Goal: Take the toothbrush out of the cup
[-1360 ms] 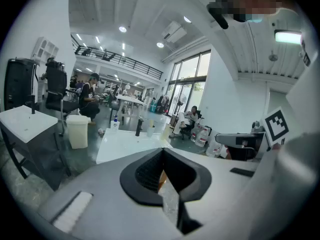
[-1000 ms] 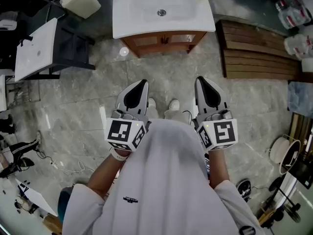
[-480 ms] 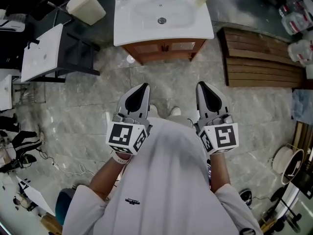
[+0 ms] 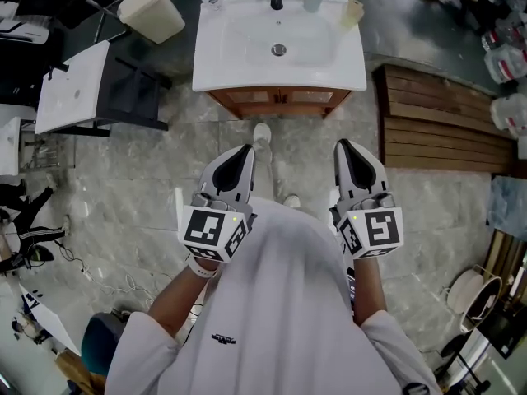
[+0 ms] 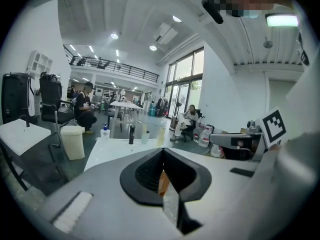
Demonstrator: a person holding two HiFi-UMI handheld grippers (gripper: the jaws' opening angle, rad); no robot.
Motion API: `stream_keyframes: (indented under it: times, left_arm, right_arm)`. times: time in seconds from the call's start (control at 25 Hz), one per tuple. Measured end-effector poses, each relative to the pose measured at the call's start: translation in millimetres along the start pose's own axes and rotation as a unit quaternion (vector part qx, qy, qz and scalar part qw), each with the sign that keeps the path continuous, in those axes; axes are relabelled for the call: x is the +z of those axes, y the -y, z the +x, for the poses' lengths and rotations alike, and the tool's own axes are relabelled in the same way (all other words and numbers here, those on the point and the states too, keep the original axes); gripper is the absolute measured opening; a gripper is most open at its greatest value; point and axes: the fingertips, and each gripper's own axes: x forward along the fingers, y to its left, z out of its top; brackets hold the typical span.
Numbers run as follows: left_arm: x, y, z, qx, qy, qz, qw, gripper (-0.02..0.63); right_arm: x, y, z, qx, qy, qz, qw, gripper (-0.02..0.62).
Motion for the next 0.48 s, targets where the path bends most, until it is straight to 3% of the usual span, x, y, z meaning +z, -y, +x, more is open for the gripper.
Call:
stream_keyframes:
  times: [0.2,0.48]
  left_arm:
    - [22,-49,61,-0.013,0.0,-0.009,0.9999,0.006]
    - [84,-120,154,-0.05,0.0,-0.017,0.9986,0.006]
  right_arm:
    - [7,14,73,-0.005,-0.014,-0.005,1.0,0.009]
    - [51,46,180,-0.045,-0.02,-0.002,0.999,0.009]
